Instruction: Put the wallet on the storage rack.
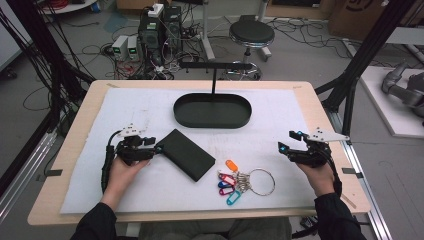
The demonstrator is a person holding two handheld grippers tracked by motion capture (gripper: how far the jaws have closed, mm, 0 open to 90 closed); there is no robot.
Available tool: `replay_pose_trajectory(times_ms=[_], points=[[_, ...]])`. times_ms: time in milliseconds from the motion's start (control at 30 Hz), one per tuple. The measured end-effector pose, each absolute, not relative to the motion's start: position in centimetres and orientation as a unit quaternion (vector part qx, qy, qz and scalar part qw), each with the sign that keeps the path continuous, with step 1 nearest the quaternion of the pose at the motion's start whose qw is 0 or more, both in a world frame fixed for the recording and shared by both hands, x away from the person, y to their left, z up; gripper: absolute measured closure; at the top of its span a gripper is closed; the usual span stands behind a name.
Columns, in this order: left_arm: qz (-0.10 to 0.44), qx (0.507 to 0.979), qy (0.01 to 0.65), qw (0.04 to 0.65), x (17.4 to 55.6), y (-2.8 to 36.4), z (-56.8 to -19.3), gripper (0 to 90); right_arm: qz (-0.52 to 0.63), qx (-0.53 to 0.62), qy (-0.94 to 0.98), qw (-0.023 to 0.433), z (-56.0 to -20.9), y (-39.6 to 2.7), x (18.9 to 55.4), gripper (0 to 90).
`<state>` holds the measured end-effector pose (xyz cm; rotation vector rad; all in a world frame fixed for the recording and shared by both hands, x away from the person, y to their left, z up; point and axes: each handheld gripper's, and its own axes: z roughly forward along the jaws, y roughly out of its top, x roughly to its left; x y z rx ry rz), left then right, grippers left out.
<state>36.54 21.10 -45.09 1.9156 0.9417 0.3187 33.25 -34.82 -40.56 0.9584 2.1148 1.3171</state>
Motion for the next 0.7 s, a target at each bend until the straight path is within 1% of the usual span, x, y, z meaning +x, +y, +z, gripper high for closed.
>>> replay_pose_trajectory(times_ms=[67, 133, 167, 200, 233, 267, 300, 367, 400, 567, 600, 633, 700], points=[[0.131, 0.788, 0.378, 0.467, 36.5, 20.9, -45.1, 53.3, 0.481, 0.343, 0.773, 0.232, -40.6, -34.4, 33.2, 33.7], [0.13, 0.785, 0.383, 0.469, 36.5, 21.0, -45.1, 54.6, 0.482, 0.342, 0.773, 0.23, -40.5, -34.2, 33.2, 33.7], [0.127, 0.783, 0.389, 0.469, 36.5, 21.1, -45.1, 58.7, 0.482, 0.339, 0.775, 0.229, -40.5, -34.0, 33.2, 33.7], [0.115, 0.779, 0.397, 0.471, 36.3, 21.3, -45.1, 65.4, 0.482, 0.334, 0.777, 0.229, -40.5, -33.7, 33.2, 33.7], [0.115, 0.779, 0.397, 0.471, 36.3, 21.3, -45.1, 70.1, 0.482, 0.334, 0.777, 0.229, -40.5, -33.7, 33.2, 33.7], [0.113, 0.779, 0.399, 0.471, 36.0, 21.4, -45.1, 70.1, 0.483, 0.333, 0.777, 0.229, -40.5, -33.6, 33.2, 33.8], [0.106, 0.776, 0.402, 0.474, 35.7, 21.5, -45.1, 76.6, 0.483, 0.329, 0.779, 0.228, -40.5, -33.4, 33.1, 33.8], [0.097, 0.776, 0.405, 0.475, 34.9, 21.4, -45.0, 78.3, 0.484, 0.325, 0.78, 0.229, -40.5, -33.2, 33.1, 33.8], [0.085, 0.776, 0.401, 0.48, 34.0, 21.3, -45.1, 78.8, 0.485, 0.325, 0.78, 0.226, -40.5, -33.0, 33.1, 33.8], [0.079, 0.778, 0.395, 0.482, 32.5, 21.3, -45.2, 78.1, 0.49, 0.313, 0.783, 0.22, -40.4, -32.1, 33.0, 33.8], [0.079, 0.778, 0.395, 0.482, 32.5, 21.3, -45.2, 72.9, 0.49, 0.313, 0.783, 0.22, -40.4, -32.1, 33.0, 33.8], [0.086, 0.778, 0.402, 0.476, 32.6, 21.3, -45.3, 63.9, 0.495, 0.311, 0.782, 0.216, -40.4, -31.8, 32.9, 33.8], [0.079, 0.775, 0.418, 0.468, 33.0, 21.3, -45.4, 59.4, 0.505, 0.293, 0.785, 0.207, -40.3, -30.3, 32.6, 33.8]])
